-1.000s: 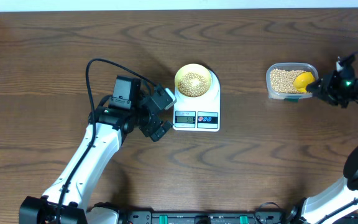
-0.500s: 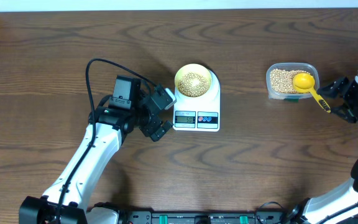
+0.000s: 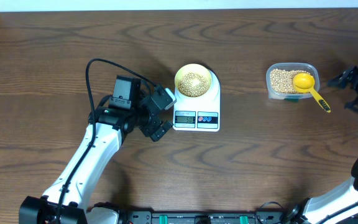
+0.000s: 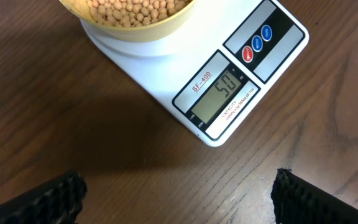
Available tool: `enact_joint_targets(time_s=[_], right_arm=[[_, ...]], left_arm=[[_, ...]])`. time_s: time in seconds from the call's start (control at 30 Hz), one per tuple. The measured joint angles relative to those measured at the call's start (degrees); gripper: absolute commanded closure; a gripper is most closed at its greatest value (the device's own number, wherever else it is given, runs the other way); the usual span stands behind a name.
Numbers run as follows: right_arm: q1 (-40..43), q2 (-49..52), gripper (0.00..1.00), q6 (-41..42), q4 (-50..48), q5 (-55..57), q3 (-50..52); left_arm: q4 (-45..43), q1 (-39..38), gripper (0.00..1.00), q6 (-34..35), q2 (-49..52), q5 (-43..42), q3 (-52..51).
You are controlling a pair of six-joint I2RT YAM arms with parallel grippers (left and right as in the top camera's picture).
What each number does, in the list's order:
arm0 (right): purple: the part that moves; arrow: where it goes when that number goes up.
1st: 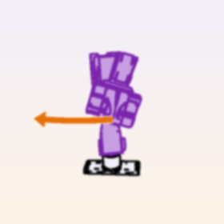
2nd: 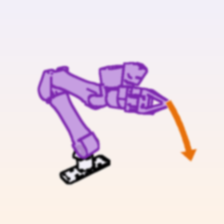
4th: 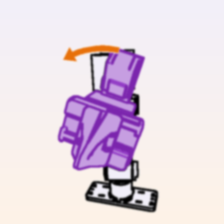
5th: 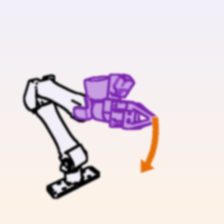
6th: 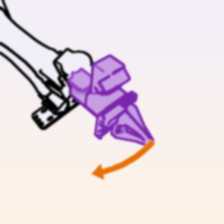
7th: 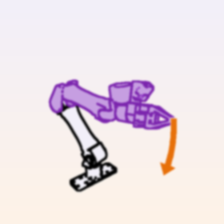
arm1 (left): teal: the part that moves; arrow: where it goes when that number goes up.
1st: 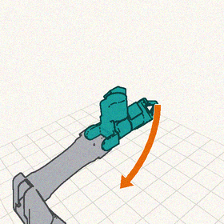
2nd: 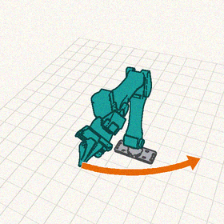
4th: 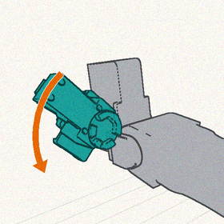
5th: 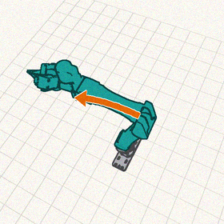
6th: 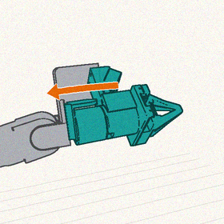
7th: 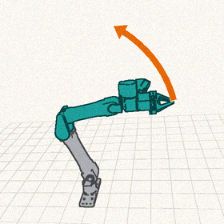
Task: Scoop item into bowl and weigh 50g on scale
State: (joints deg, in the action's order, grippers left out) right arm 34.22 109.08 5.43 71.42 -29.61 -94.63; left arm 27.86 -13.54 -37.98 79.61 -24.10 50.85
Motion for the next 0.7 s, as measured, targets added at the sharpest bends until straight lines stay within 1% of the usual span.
enact_joint_targets(time_s=[0.13, 0.33, 0.47, 0.63, 0.7], right_arm=[[-0.07, 0.00, 0.06, 0.00, 4.68, 1.36, -6.80], [-1.20, 0.00, 0.07, 0.00, 9.97, 2.14, -13.09], [-2.86, -0.02, 0.06, 0.00, 11.67, 2.29, -15.41], [-6.27, -0.55, 0.01, 0.02, 11.74, 2.69, -16.44], [-7.61, -1.18, 0.01, 0.00, 11.87, 3.26, -17.25]], left_arm=[[0.02, 0.00, 0.02, 0.00, 0.00, 0.00, 0.00], [0.02, 0.00, 0.02, 0.00, 0.00, 0.00, 0.00], [0.02, 0.00, 0.02, 0.00, 0.00, 0.00, 0.00], [0.00, 0.00, 0.03, 0.00, 0.00, 0.00, 0.00], [0.00, 0.00, 0.02, 0.00, 0.00, 0.00, 0.00]])
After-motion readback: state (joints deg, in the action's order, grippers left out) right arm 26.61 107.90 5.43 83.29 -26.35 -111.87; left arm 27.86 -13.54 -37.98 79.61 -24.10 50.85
